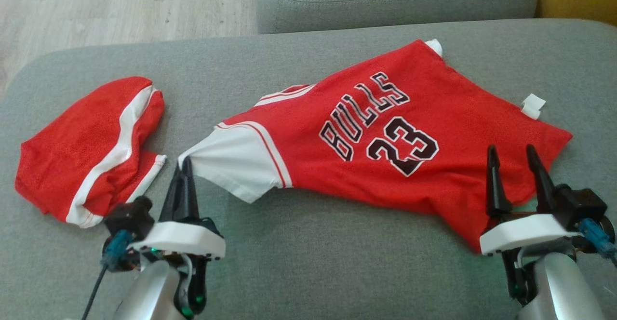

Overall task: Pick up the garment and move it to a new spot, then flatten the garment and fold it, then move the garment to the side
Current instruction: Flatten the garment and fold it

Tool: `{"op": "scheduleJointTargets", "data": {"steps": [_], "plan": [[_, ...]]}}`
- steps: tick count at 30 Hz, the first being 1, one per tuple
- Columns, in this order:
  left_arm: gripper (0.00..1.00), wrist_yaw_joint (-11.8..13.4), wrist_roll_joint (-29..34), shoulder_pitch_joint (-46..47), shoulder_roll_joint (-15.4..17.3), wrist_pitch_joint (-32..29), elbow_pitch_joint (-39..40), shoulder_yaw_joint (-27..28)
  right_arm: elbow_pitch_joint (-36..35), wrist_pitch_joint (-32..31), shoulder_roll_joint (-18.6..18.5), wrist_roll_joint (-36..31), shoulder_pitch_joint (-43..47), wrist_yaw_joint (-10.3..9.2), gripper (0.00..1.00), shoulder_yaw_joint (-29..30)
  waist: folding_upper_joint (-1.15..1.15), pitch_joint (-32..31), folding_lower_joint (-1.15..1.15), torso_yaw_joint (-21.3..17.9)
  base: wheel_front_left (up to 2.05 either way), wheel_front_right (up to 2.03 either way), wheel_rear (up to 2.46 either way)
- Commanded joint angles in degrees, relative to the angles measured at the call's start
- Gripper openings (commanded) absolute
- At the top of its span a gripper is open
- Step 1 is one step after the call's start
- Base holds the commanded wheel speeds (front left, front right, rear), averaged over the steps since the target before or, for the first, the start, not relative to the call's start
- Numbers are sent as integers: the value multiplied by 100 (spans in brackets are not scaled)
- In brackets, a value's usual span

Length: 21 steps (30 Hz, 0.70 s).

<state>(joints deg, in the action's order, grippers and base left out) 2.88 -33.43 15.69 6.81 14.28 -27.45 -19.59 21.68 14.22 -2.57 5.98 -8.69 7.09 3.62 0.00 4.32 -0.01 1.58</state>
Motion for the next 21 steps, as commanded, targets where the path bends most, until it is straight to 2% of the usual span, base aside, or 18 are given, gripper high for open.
{"op": "scheduleJointTargets", "data": {"steps": [1, 7, 8, 9, 10, 15, 21], "plan": [[0, 54, 69, 130, 127, 71, 246, 318, -137, 78, -31, -21, -57, 40, 100, -175, 0, 3, 1, 19, 0, 0, 0], [0, 106, 256, 43, 129, 71, 340, 427, -114, 78, -31, -11, -94, 40, 100, -234, 0, 29, 1, -5, 0, 0, 0], [53, 129, 355, 30, 124, 71, 326, 423, -116, 78, -31, 3, -109, 40, 100, -257, 0, 47, 1, -32, 0, 0, 0], [53, 129, 355, 30, 124, 71, 326, 423, -116, 78, -31, 3, -109, 40, 100, -257, 0, 47, 1, -32, 0, 0, 0], [100, 139, 402, 27, 107, 71, 340, 432, -121, 78, -31, 10, -113, 40, 100, -266, 0, 56, 1, -44, 0, 0, 0], [100, 40, 659, -24, -31, 72, 680, 543, -186, 78, -31, 39, -102, 40, 100, -265, 0, 84, 1, -64, 0, 0, 0], [100, -352, 1056, -366, -262, 72, 1543, 866, -378, 78, -31, 99, -45, 40, 100, -254, 0, 171, 1, -30, 0, 0, 0]]}}
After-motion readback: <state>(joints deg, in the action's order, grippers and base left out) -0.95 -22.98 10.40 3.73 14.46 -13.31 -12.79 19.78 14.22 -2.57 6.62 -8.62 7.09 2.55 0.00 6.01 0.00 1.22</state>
